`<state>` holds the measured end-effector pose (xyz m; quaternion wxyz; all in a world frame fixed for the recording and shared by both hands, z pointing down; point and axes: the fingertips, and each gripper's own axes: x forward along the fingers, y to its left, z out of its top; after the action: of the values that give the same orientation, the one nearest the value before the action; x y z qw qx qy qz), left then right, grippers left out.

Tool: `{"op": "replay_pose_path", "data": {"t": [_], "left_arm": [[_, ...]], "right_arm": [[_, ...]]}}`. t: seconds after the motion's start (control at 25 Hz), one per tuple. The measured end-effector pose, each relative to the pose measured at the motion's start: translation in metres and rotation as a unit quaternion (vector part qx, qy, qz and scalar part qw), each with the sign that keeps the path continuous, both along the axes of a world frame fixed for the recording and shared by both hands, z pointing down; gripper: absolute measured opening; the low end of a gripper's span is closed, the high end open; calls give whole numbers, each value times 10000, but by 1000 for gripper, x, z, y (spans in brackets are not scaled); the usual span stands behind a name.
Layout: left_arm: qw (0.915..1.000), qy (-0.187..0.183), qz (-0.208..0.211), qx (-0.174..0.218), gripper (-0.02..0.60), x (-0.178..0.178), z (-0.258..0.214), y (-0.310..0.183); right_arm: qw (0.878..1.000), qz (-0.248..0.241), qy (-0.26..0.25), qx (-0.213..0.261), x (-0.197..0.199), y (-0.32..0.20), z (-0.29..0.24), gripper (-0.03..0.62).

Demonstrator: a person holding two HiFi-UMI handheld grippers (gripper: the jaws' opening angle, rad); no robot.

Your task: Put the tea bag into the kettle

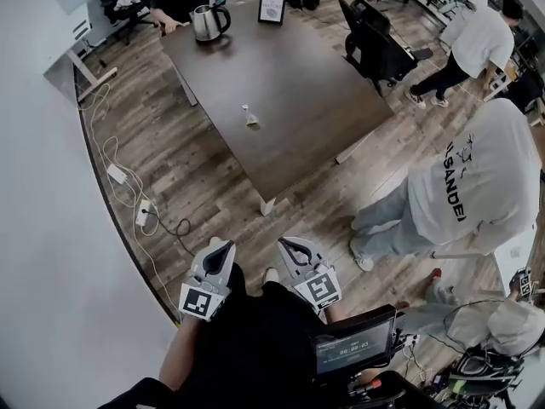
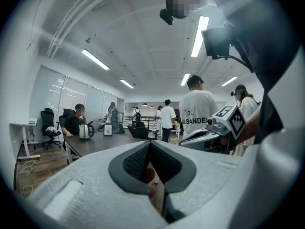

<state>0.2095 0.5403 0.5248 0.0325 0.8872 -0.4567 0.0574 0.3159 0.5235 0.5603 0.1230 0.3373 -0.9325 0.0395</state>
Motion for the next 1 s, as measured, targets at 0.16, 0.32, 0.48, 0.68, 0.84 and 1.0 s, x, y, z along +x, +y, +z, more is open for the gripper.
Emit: {"op": "replay_pose_path", "data": {"t": [0.16,0.32,0.48,0.68,0.84,1.0], "left_arm": [[9998,17,207,9,3,-6,2,-21],[9989,29,459,28,3,-18,-1,-47],[9976,65,685,34,3,-32,-3,-70],[9955,48,944,16,3,-60,-3,-98],[9938,-34,1115,26,3,-88,-6,-118],[9921,-91,1248,-1,3,-118,-4,-130]], "right_arm": [[10000,33,86,-36,-14,-21,2,6],[9998,46,163,-72,-35,-45,3,6],[9997,115,188,-126,-58,-65,0,6],[9994,52,311,-129,-100,-85,-2,6],[9993,127,282,-196,-132,-100,-7,6],[9988,151,387,-264,-161,-111,-4,6]]}}
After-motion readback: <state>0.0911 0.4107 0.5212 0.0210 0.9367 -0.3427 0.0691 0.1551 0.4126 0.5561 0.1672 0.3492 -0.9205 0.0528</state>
